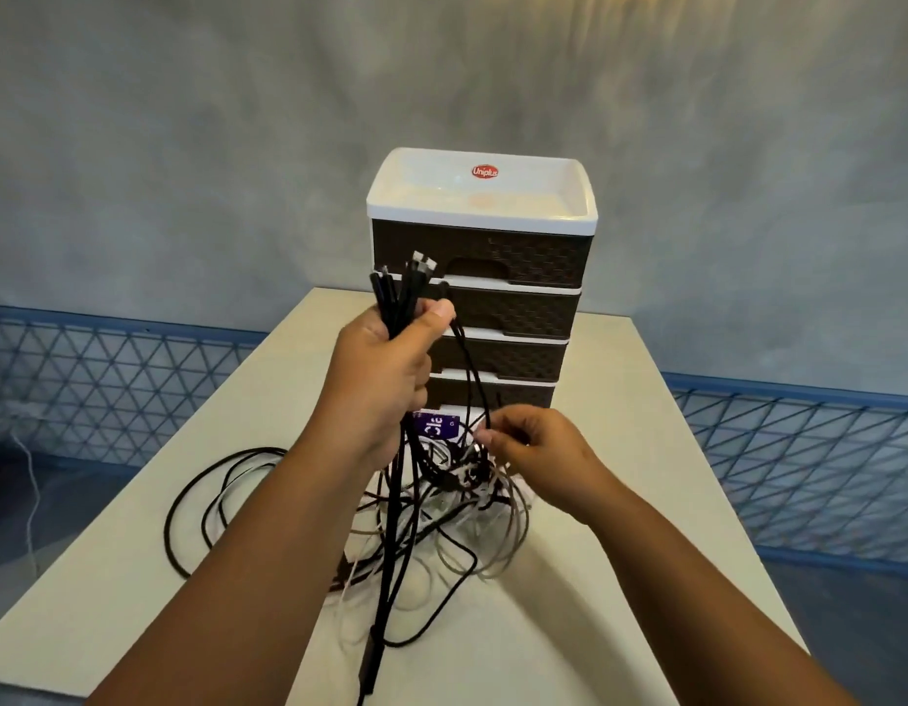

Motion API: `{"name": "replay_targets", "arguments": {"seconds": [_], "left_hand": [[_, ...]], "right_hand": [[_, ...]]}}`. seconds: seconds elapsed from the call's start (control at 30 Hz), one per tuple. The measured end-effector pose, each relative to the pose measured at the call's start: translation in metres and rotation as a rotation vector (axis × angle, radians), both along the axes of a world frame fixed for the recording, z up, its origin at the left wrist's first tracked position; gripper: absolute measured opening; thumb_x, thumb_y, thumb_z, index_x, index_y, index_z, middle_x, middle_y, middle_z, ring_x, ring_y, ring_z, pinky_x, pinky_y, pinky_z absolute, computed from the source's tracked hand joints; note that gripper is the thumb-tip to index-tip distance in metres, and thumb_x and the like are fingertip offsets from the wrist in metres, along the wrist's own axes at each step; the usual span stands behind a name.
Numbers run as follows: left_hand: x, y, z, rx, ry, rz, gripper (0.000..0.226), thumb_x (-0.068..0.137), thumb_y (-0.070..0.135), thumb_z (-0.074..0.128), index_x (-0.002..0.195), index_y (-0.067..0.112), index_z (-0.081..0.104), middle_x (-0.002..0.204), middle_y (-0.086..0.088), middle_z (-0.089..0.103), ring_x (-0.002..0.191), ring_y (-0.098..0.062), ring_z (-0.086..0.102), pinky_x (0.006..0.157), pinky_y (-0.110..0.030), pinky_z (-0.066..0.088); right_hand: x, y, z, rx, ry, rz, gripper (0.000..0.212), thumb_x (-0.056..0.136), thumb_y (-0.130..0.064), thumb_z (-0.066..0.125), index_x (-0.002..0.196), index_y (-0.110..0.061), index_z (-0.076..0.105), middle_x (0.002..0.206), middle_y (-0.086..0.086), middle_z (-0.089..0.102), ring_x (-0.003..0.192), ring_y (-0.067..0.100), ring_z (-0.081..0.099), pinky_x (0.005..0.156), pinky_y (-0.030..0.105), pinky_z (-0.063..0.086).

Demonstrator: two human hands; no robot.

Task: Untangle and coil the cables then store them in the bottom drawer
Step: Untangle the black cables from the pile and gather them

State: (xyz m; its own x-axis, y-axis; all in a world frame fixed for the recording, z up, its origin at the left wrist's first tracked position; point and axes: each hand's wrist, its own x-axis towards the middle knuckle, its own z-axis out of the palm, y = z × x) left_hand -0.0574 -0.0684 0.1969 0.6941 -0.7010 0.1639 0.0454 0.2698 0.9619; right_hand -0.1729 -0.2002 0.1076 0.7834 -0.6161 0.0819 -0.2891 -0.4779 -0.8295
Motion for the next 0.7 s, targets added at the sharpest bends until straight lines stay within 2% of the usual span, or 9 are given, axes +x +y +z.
{"name": "replay_targets", "arguments": {"seconds": [0.07, 0.17, 0.3, 0.37, 0.43, 0.53, 0.6, 0.7], "left_hand": [[0.005, 0.005, 0.006, -0.036, 0.029, 0.031, 0.007, 0.093, 0.021, 0.064, 0.091, 0.020, 0.057, 0.052, 0.009, 0.031, 0.043, -0.006, 0.023, 0.038, -0.018, 0.018], [0.015, 0.015, 0.015, -0.072, 0.068, 0.078, 0.013, 0.092, 0.019, 0.063, 0.084, 0.021, 0.055, 0.050, 0.010, 0.031, 0.041, -0.004, 0.023, 0.037, -0.018, 0.018], [0.025, 0.028, 0.023, -0.129, 0.122, 0.098, 0.025, 0.093, 0.017, 0.059, 0.073, 0.023, 0.046, 0.047, 0.011, 0.027, 0.040, -0.004, 0.020, 0.035, -0.017, 0.019], [0.028, 0.036, 0.027, -0.146, 0.118, 0.070, 0.023, 0.094, 0.016, 0.056, 0.074, 0.021, 0.046, 0.047, 0.010, 0.027, 0.040, -0.004, 0.019, 0.035, -0.017, 0.019], [0.029, 0.044, 0.032, -0.157, 0.082, 0.013, 0.018, 0.094, 0.016, 0.053, 0.077, 0.018, 0.048, 0.047, 0.010, 0.026, 0.040, -0.004, 0.019, 0.034, -0.017, 0.020], [0.031, 0.060, 0.040, -0.164, 0.005, -0.119, 0.014, 0.092, 0.020, 0.053, 0.079, 0.017, 0.049, 0.047, 0.012, 0.027, 0.040, -0.004, 0.019, 0.034, -0.016, 0.021], [0.033, 0.070, 0.046, -0.178, -0.029, -0.221, 0.011, 0.082, 0.023, 0.057, 0.078, 0.018, 0.049, 0.045, 0.013, 0.027, 0.038, -0.003, 0.019, 0.034, -0.015, 0.020], [0.034, 0.086, 0.053, -0.190, -0.038, -0.370, 0.017, 0.070, 0.028, 0.063, 0.076, 0.019, 0.049, 0.047, 0.013, 0.025, 0.039, -0.002, 0.018, 0.034, -0.013, 0.019]], "right_hand": [[-0.002, -0.001, 0.012, 0.049, -0.093, -0.007, 0.009, 0.091, -0.022, 0.067, 0.085, -0.017, 0.071, 0.068, 0.001, 0.063, 0.064, 0.010, 0.056, 0.064, 0.035, 0.049], [-0.007, 0.003, 0.033, 0.204, -0.256, 0.034, 0.010, 0.094, -0.013, 0.062, 0.092, -0.008, 0.071, 0.070, 0.003, 0.061, 0.064, 0.011, 0.057, 0.059, 0.021, 0.048], [-0.015, 0.009, 0.056, 0.315, -0.467, 0.079, 0.013, 0.093, -0.009, 0.059, 0.098, -0.003, 0.069, 0.072, 0.006, 0.062, 0.067, 0.015, 0.058, 0.064, 0.025, 0.049], [-0.022, 0.013, 0.064, 0.301, -0.457, 0.146, 0.017, 0.088, -0.017, 0.062, 0.097, -0.005, 0.071, 0.074, 0.008, 0.063, 0.070, 0.017, 0.060, 0.066, 0.025, 0.050], [-0.031, 0.016, 0.067, 0.281, -0.363, 0.241, 0.019, 0.084, -0.020, 0.064, 0.095, -0.007, 0.072, 0.075, 0.006, 0.065, 0.071, 0.018, 0.060, 0.067, 0.025, 0.051], [-0.042, 0.028, 0.064, 0.292, -0.238, 0.358, 0.022, 0.087, -0.017, 0.067, 0.099, 0.000, 0.071, 0.074, 0.002, 0.067, 0.071, 0.016, 0.060, 0.069, 0.028, 0.052], [-0.044, 0.038, 0.061, 0.304, -0.247, 0.318, 0.020, 0.087, -0.020, 0.066, 0.096, -0.004, 0.073, 0.078, 0.003, 0.068, 0.070, 0.016, 0.060, 0.069, 0.028, 0.051], [-0.037, 0.058, 0.057, 0.277, -0.334, 0.046, 0.018, 0.090, -0.024, 0.066, 0.103, -0.014, 0.073, 0.084, 0.003, 0.067, 0.070, 0.014, 0.059, 0.070, 0.031, 0.050]]}}
